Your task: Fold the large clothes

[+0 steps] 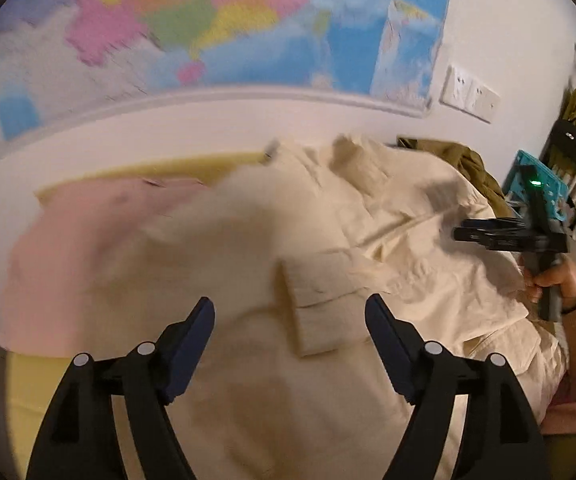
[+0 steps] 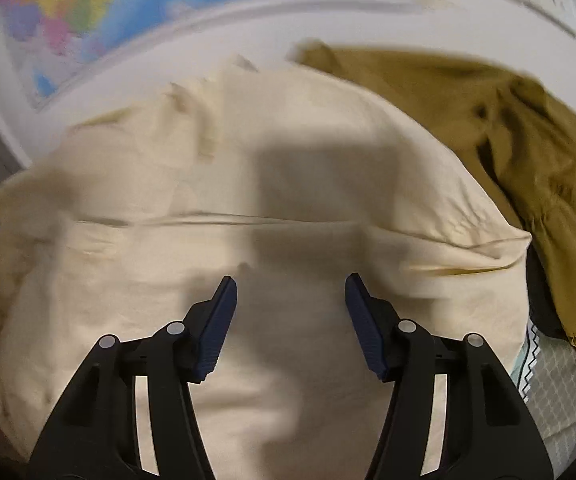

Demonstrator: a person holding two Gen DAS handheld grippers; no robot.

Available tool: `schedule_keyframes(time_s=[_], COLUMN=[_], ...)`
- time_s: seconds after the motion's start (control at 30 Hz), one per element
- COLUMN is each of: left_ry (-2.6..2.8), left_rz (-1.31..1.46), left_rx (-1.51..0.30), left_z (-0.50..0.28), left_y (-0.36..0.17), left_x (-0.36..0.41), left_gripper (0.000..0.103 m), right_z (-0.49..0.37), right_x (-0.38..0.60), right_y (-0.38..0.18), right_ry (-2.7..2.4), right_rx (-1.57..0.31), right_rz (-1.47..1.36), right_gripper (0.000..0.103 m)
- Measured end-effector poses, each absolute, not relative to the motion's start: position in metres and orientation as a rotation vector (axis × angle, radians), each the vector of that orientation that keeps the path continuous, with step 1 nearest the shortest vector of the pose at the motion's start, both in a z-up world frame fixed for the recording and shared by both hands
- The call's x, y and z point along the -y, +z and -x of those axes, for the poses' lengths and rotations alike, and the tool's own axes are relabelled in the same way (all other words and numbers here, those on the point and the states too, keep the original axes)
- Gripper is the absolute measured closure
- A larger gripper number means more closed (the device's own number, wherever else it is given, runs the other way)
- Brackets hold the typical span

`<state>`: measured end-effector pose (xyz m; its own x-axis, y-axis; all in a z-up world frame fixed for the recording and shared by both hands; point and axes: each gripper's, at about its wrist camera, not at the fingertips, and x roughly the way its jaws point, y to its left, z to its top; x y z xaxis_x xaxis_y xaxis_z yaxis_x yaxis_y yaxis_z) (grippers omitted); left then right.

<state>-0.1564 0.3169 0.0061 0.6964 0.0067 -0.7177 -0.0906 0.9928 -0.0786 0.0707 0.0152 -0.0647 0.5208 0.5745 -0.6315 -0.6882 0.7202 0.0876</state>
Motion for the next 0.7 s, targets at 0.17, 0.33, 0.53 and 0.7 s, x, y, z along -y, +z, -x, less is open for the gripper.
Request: schedule_keyframes(time_s=[0.17,0.33,0.53,0.7], left_ry=[0.189,0.228,0.223,0.212], left_rz=[0.092,0.077,0.087,0.117], left_rx=[-0.797,-0.856,-0.907,-0.890], left_z=[0.183,0.193,0.197,0.201], left_y=[0.013,-0.003,-0.020,-0.013], left_x=[-0.340,-0.346,-0.354,-0.357], left_gripper=[0.024,0.024,0.072,0.078], right_z=[0.023,0.115,0.193,0.219], right_x=[-0.050,-0.118,-0.183,-0.204], right_y=[-0.042,-0.066,-0.111,-0.129], right_ry=[1.155,1.545,1.759,1.768], right_rx=[-0.609,-0.685,-0.817,-0.840], right_rz=[0.230,0.386,0.542,0.592], right_gripper=[0.036,0.037,0.034,0.078])
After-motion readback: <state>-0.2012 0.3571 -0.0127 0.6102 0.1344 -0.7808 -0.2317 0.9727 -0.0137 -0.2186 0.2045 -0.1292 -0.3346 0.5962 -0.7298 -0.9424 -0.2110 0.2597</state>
